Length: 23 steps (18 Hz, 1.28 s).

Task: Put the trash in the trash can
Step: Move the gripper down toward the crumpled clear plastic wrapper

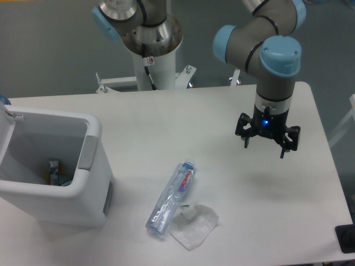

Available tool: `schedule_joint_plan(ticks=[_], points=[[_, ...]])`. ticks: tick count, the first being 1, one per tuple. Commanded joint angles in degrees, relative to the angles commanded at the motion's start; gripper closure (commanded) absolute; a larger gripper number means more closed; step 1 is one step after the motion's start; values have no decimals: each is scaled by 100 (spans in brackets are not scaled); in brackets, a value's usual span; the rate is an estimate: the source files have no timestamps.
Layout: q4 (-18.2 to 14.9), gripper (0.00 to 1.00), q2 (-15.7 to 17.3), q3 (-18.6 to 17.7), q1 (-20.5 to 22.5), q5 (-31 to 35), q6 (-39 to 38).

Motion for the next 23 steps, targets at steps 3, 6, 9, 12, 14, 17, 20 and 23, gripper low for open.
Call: schedule_joint_plan(ticks=[3,6,9,12,14,17,20,23], points=[[0,0,0,-9,-26,-9,-35],[0,0,9,-35,-88,-17,-53],[35,0,0,-35,-105,-114,-35],[569,0,-88,-236,-158,-517,-53],[764,0,-106,-316,-298,-545,-271],[782,0,-167,-246,-579,-562,-781],[782,0,-351,-10,-966,-562,-1526],[800,0,-728,202,-1378,-562,-2082]])
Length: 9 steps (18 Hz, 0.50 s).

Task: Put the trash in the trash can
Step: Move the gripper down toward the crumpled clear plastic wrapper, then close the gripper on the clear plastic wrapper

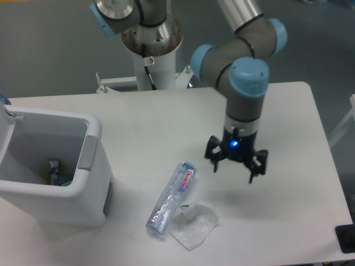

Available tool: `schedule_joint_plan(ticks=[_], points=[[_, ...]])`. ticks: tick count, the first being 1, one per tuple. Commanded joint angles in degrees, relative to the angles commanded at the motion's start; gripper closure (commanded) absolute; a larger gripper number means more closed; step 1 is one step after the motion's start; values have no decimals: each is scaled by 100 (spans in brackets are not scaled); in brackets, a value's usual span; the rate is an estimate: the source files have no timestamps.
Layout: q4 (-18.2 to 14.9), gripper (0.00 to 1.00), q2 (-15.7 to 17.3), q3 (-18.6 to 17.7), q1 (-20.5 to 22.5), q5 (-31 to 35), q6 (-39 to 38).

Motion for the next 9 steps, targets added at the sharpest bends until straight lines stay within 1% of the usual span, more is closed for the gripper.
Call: schedule_joint_plan(ticks=[3,6,7,8,9], points=[[149,0,-361,184,-247,9,-282],[150,0,-528,203,-370,18,-265],[150,11,-581,237,-414,18,-300],[141,28,-608,229,-458,18,-309],[141,44,-625,211,-493,18,-309]])
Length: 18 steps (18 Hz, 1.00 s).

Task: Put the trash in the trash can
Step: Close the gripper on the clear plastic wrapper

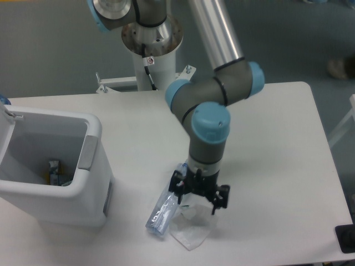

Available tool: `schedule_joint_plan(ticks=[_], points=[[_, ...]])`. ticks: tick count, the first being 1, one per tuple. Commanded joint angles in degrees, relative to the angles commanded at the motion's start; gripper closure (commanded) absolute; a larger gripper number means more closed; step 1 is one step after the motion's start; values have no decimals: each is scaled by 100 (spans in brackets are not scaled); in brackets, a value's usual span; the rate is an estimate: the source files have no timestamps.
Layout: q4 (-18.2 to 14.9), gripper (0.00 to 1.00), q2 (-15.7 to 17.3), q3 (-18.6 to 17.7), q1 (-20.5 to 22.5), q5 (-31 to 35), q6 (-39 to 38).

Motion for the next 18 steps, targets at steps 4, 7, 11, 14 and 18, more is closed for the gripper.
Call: schedule_joint_plan(ticks=[4,7,11,14,18], points=[[0,83,-106,-18,-79,-9,26],[0,100,-79,17,-79,-17,44],[0,100,17,175,-53,-35,53],[0,100,219,368,17,-403,-9],[-44,100,614,658,123,-1132,-315]])
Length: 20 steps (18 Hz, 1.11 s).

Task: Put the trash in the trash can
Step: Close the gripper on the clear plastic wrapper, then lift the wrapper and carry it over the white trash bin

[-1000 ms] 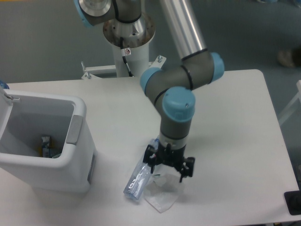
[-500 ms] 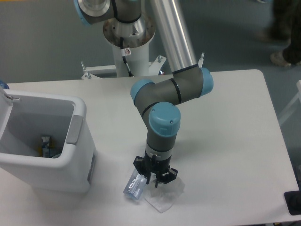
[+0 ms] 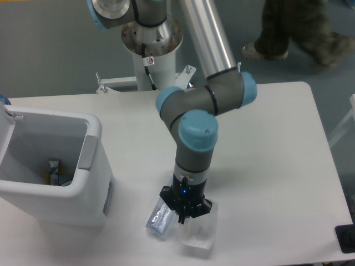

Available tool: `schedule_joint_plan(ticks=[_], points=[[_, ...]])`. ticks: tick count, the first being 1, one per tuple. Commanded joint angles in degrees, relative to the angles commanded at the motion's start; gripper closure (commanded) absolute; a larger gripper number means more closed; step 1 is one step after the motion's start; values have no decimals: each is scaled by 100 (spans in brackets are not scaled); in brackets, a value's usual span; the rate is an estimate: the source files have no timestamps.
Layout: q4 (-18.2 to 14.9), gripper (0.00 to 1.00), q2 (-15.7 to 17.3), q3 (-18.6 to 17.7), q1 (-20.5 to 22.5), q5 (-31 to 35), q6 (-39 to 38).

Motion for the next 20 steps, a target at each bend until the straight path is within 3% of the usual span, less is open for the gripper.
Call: schedule_joint_plan(ticks=[8,14,17,20], points=[[0,100,1037,45,-70,-1407,-502],[0,100,1556,36,-483,-1487,-897],[-18,100,1802,-25,-860,-1487,-941],[-27,100,1847,-174,-1317,-1426,-950]])
